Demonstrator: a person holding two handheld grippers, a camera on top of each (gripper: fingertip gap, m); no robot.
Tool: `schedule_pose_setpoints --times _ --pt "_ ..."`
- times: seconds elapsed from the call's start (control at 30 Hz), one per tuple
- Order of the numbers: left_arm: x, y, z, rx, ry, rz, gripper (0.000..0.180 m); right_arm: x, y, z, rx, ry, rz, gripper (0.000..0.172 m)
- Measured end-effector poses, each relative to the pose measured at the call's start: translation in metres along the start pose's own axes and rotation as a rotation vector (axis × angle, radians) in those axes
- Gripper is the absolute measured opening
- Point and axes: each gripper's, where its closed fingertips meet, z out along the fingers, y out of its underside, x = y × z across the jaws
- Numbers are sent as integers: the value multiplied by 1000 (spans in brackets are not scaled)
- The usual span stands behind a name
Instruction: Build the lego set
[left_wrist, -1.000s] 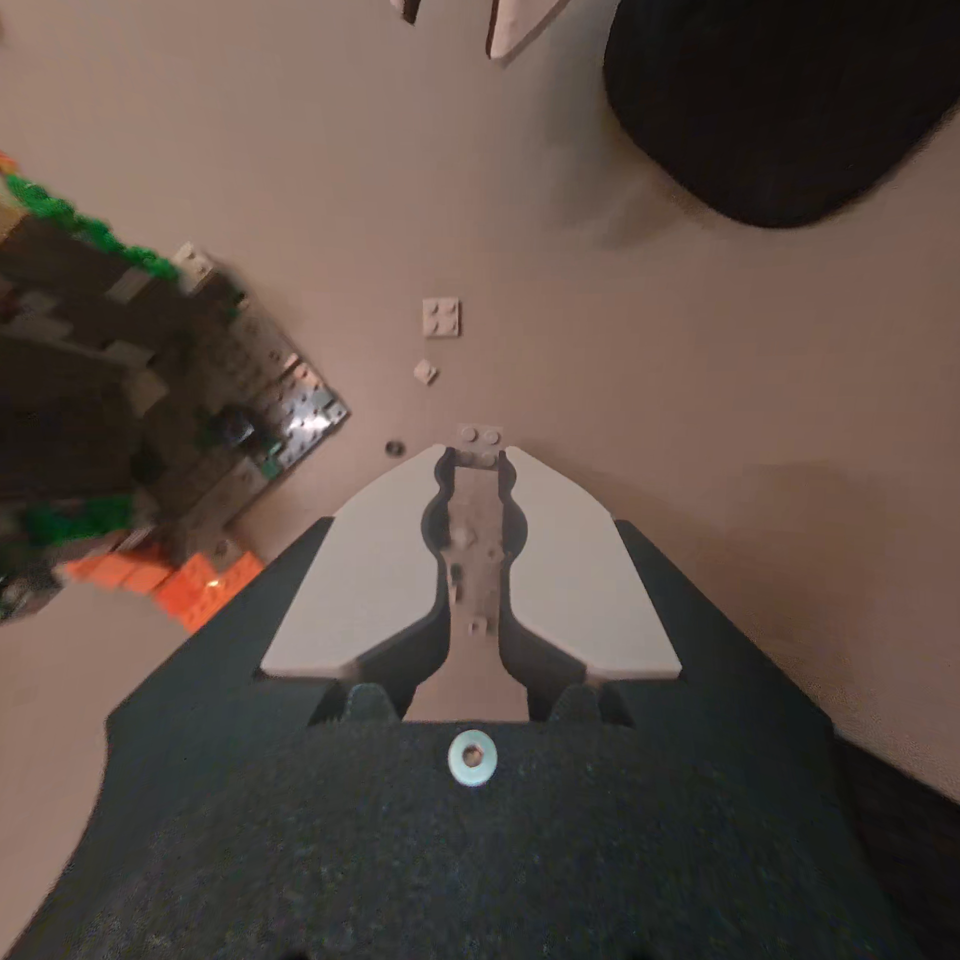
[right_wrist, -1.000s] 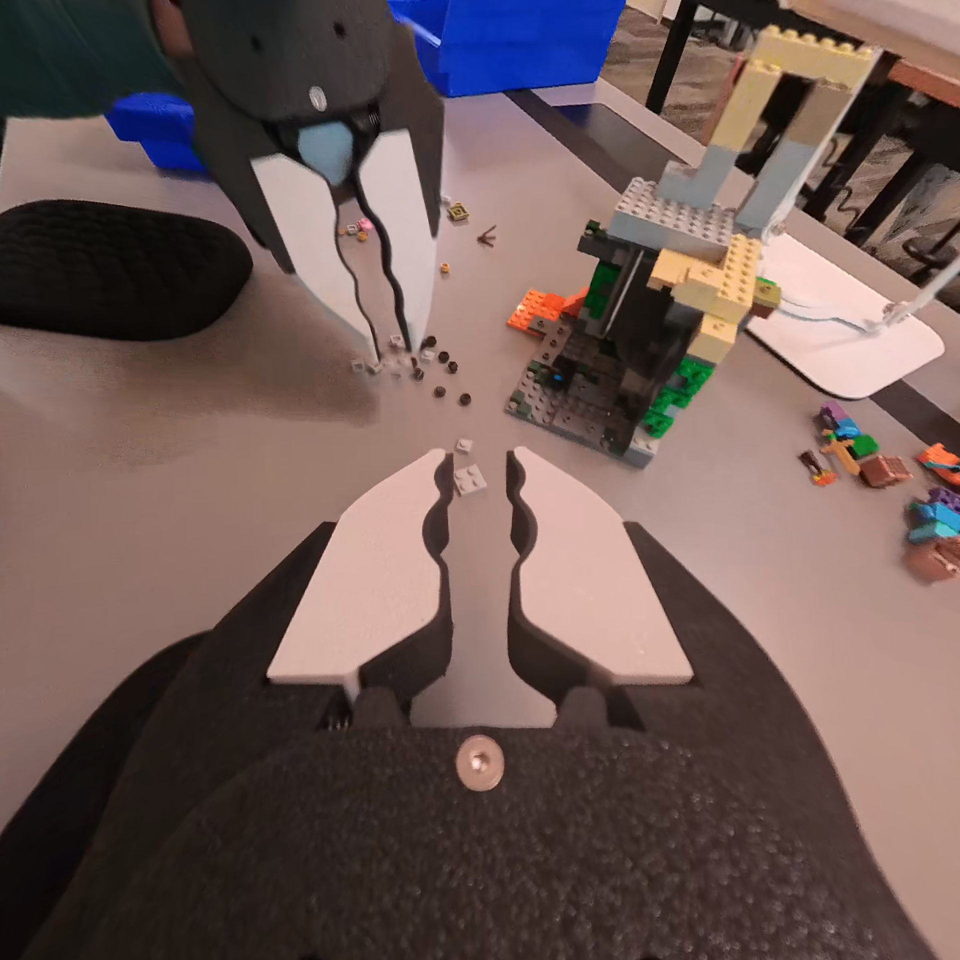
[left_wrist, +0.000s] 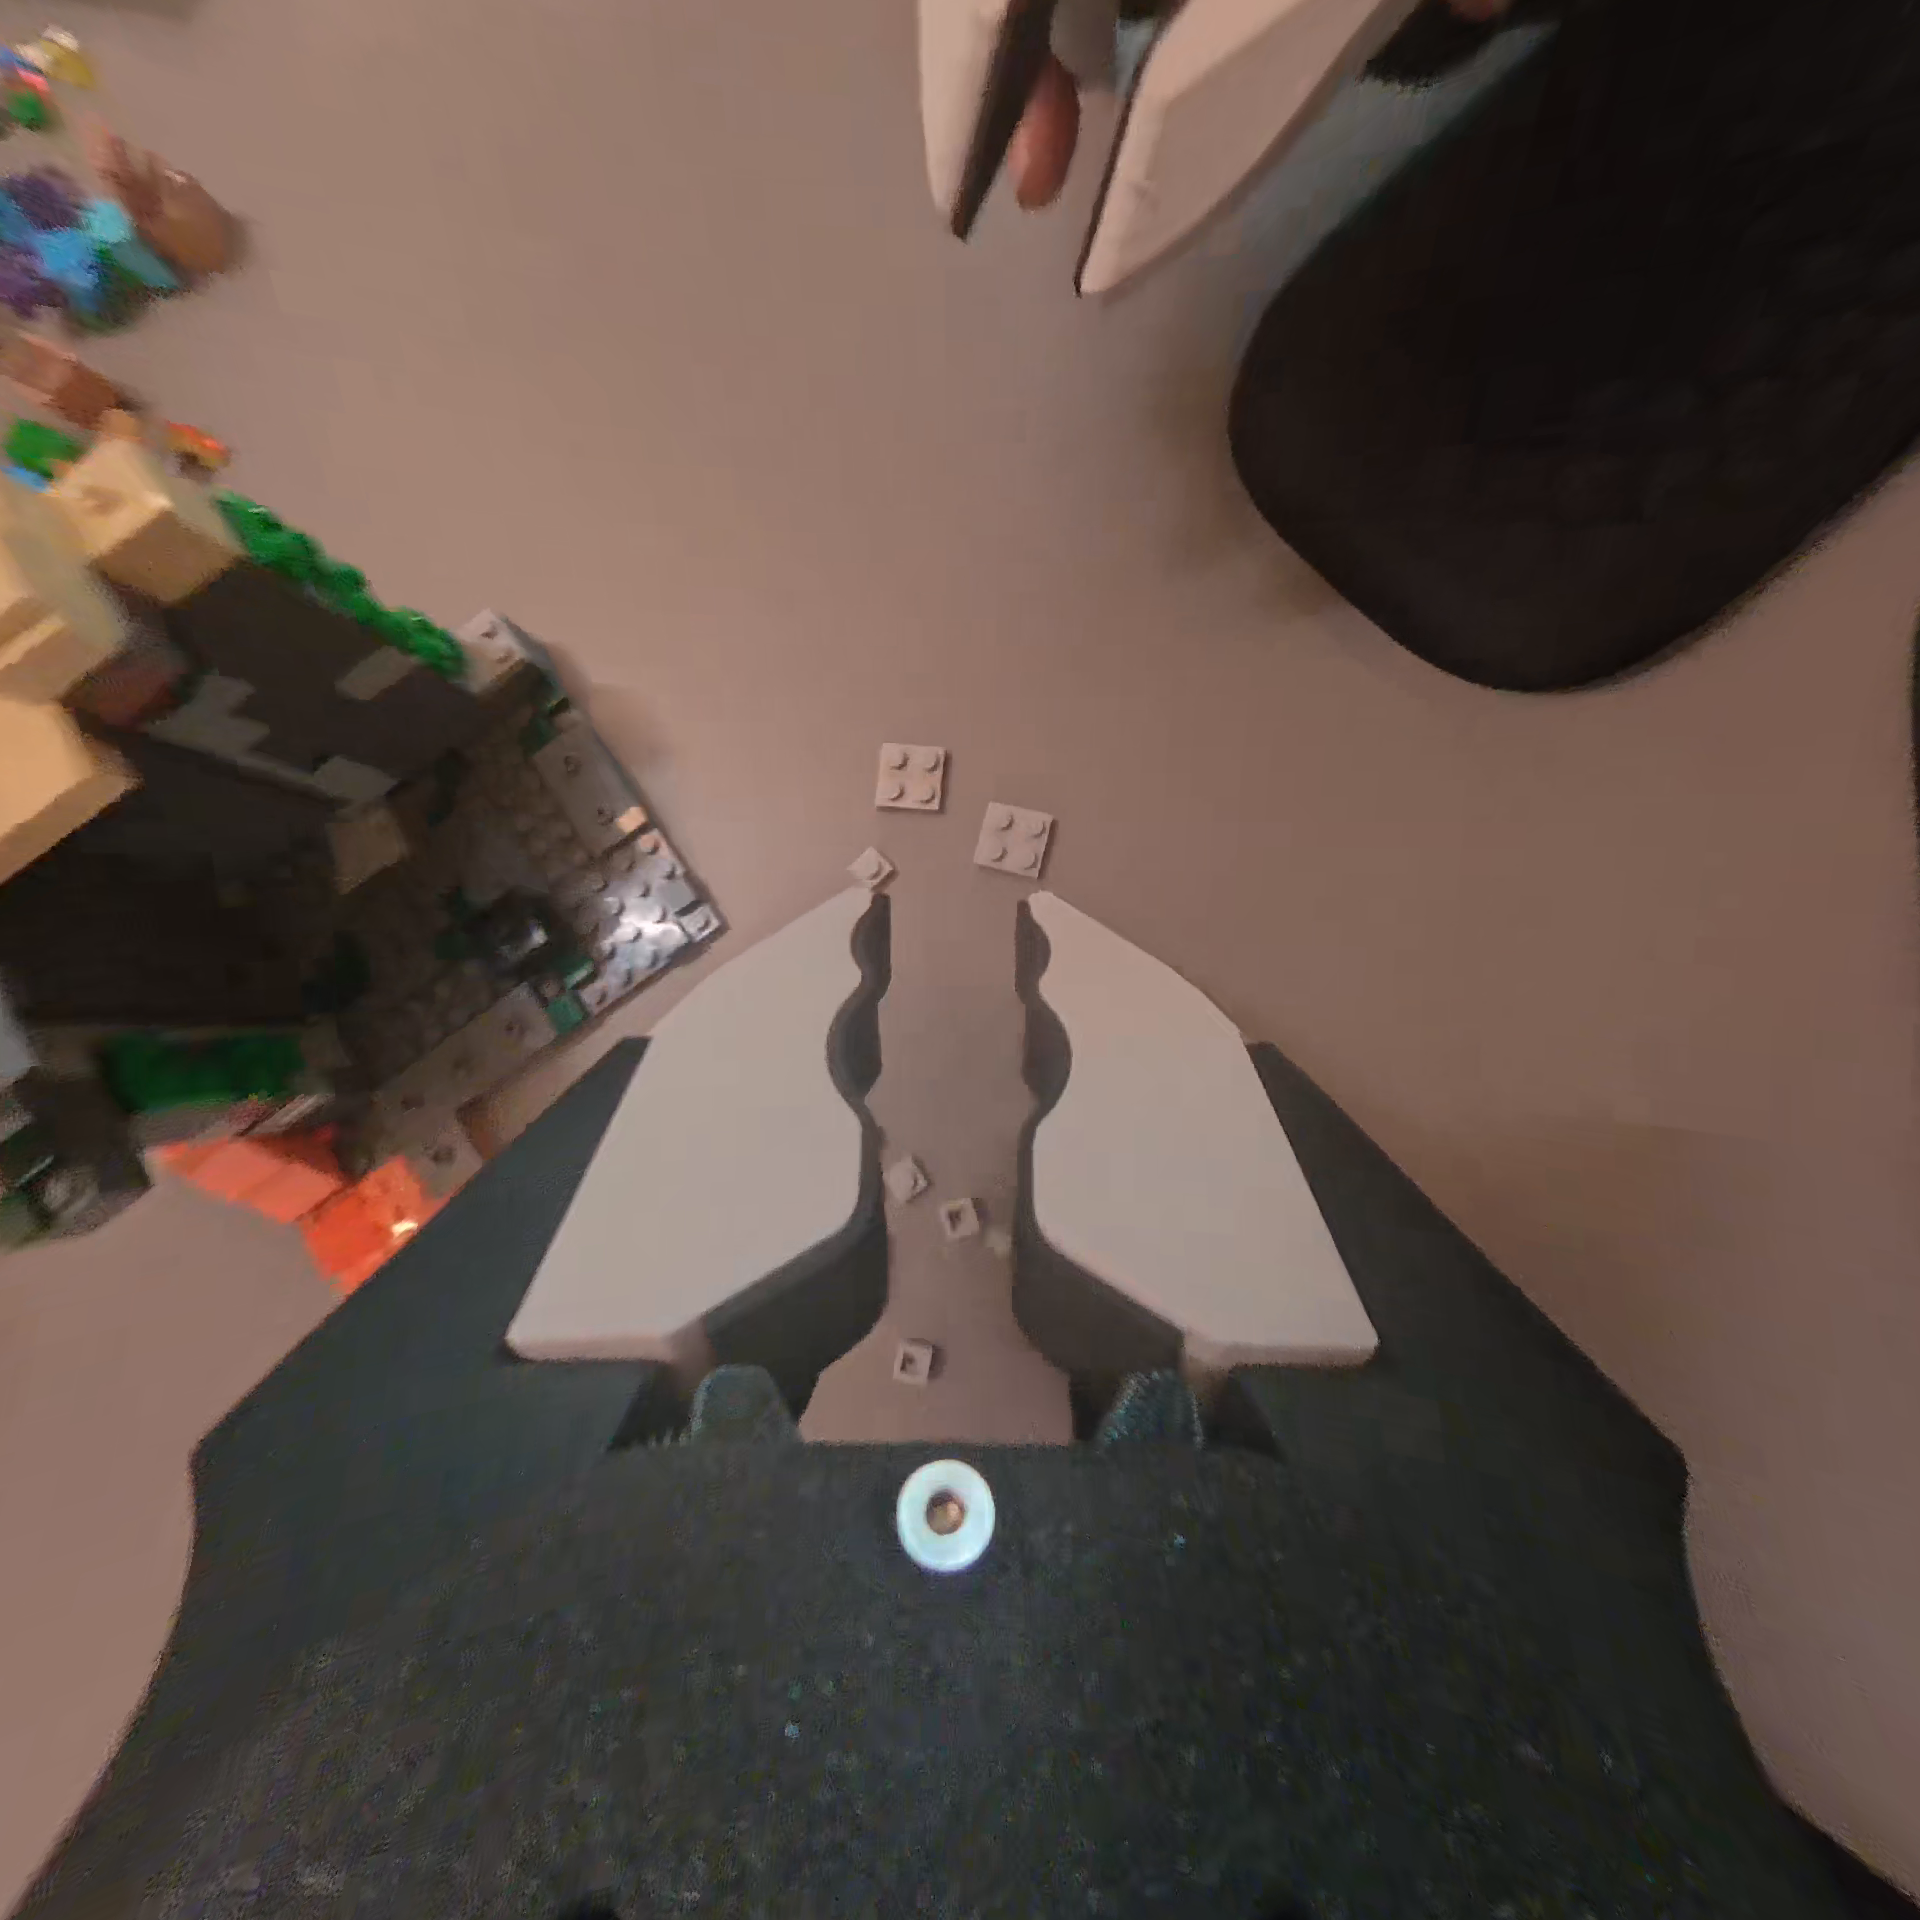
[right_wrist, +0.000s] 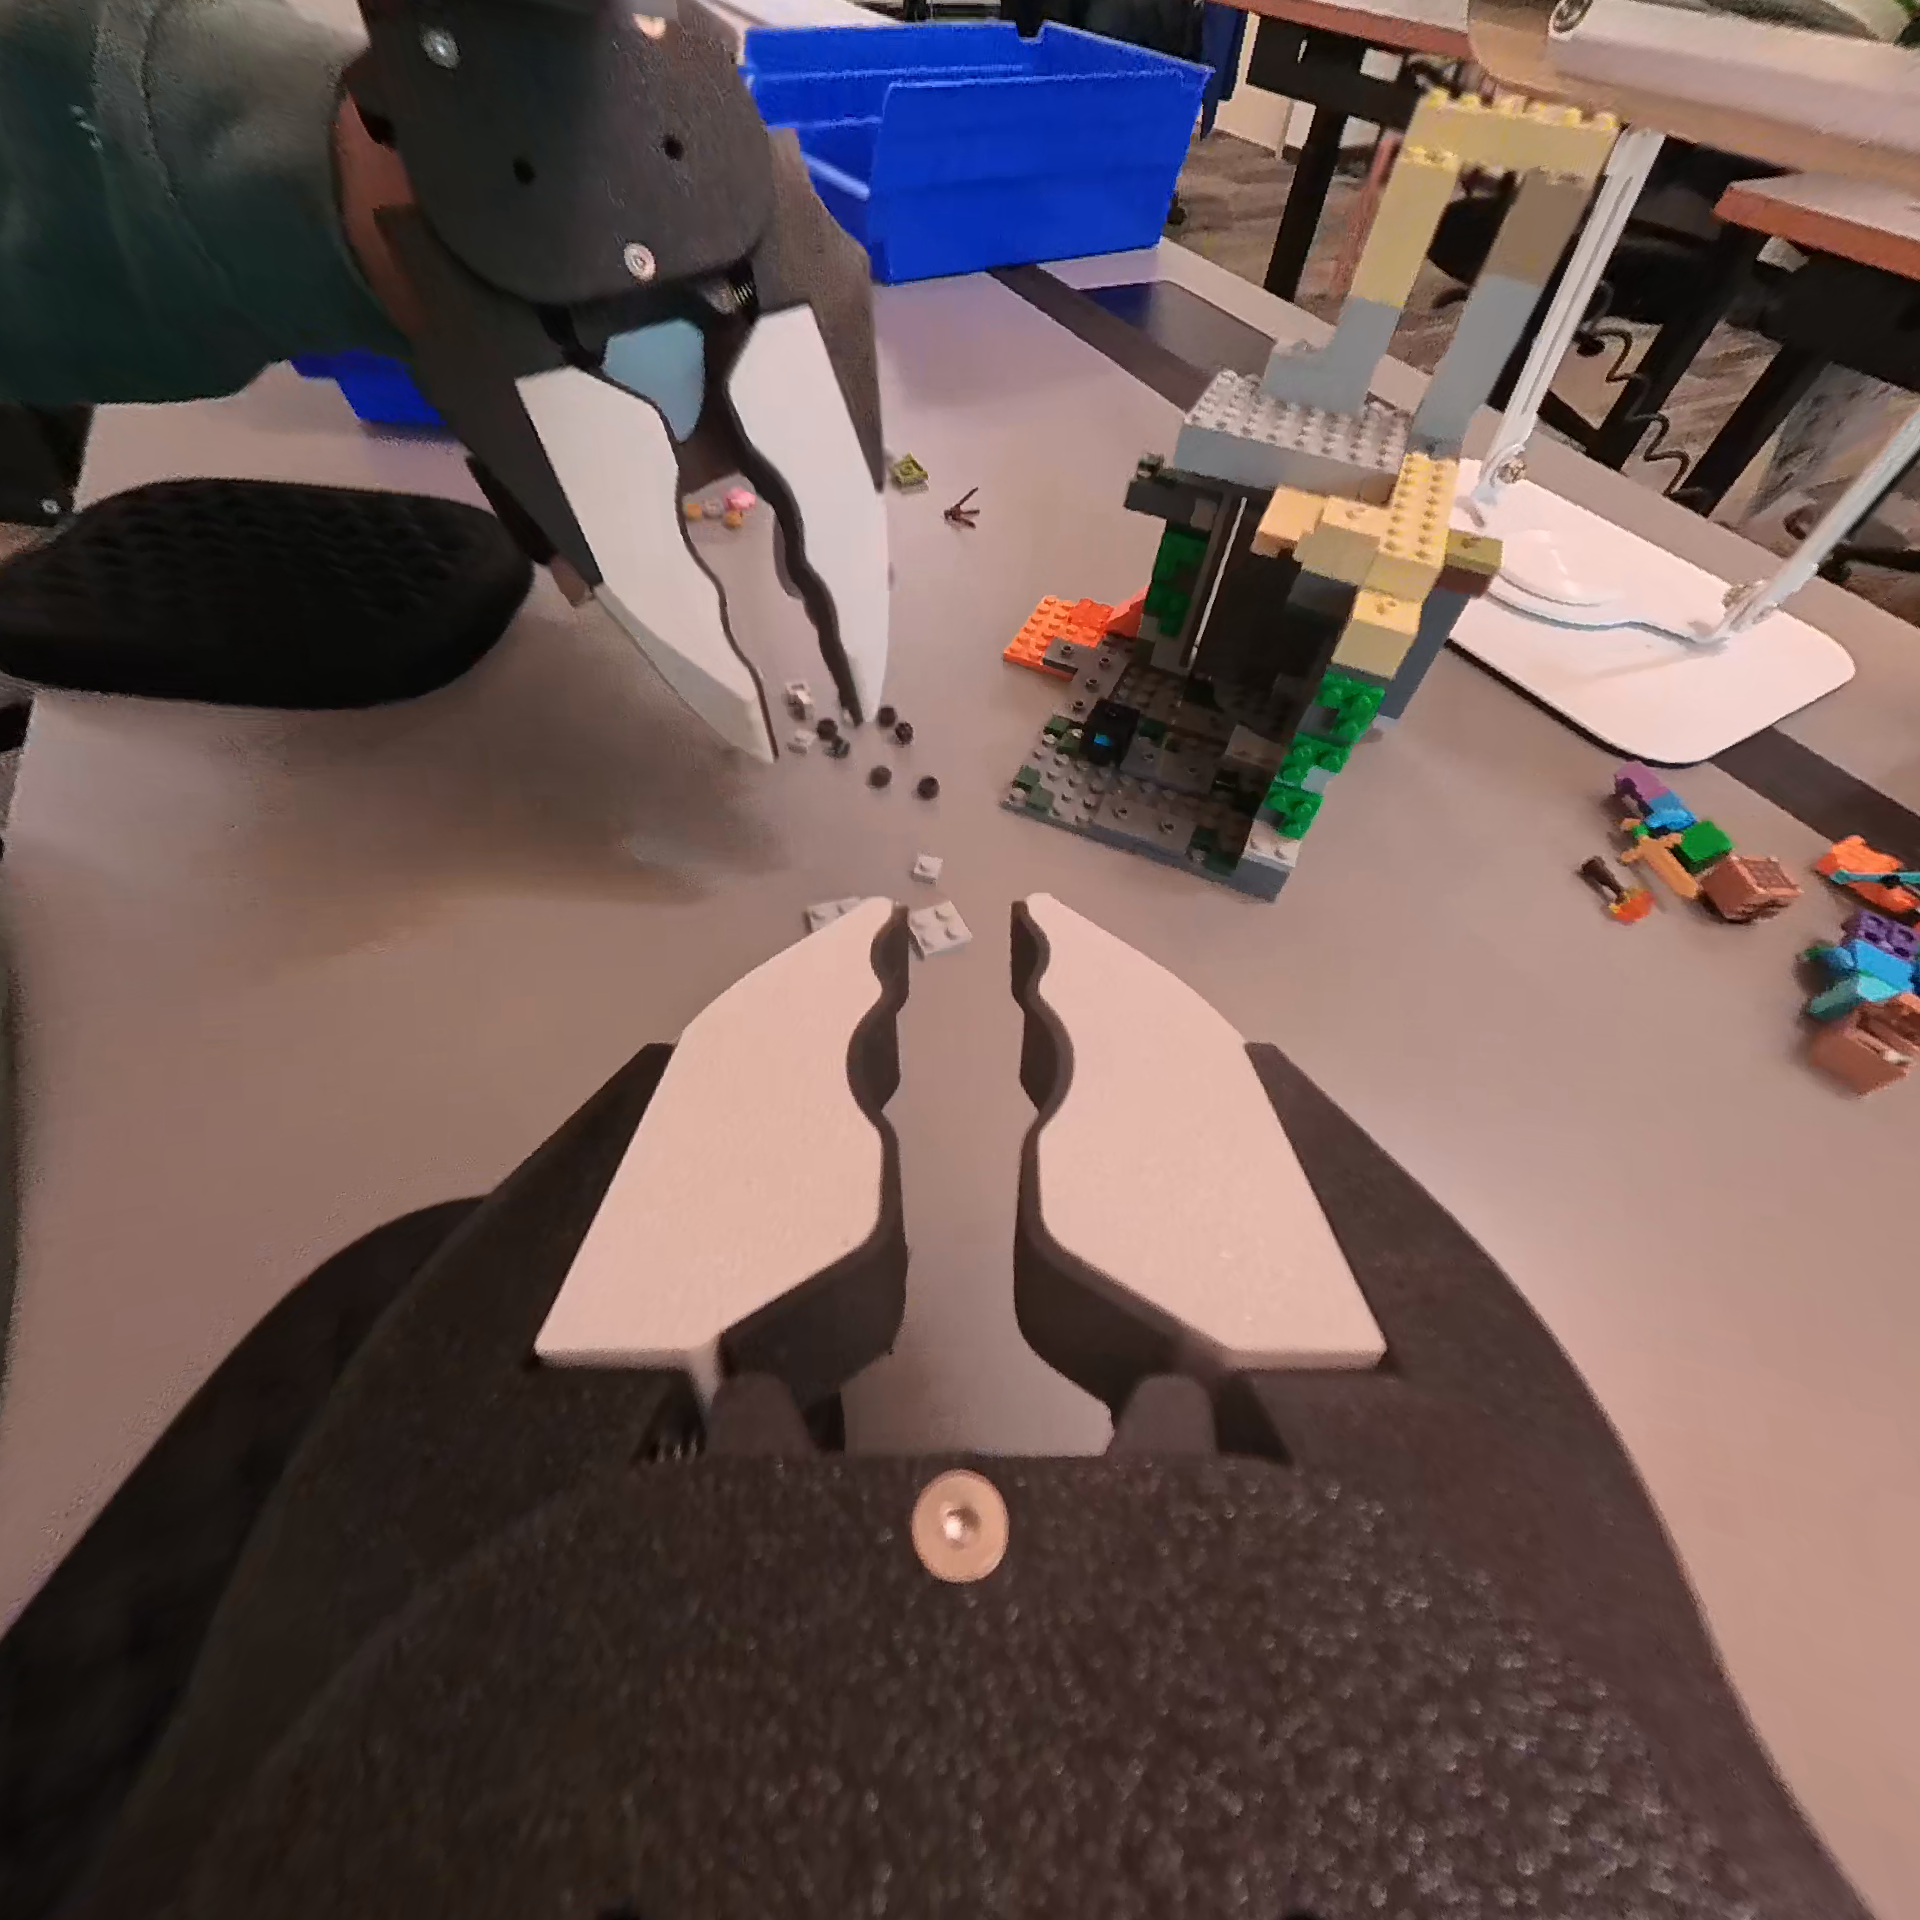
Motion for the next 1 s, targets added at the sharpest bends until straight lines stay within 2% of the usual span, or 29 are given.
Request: schedule_pose_setpoints --times 0.3,0.43,0.6,0.77,1.0 --pt "-19 1 -79 336 -252 -154 1 6 -37 21 133 116 79 25" --pt "-30 13 -116 468 -375 -237 0 4 -50 33 163 154 78 21" --pt "-44 38 -169 558 -538 -314 0 0 -57 51 167 181 91 14" --pt "-60 81 -230 523 -723 -370 0 2 -53 63 144 222 100 0" --pt "-81 184 -308 264 -854 -465 0 4 -40 71 109 241 111 0"
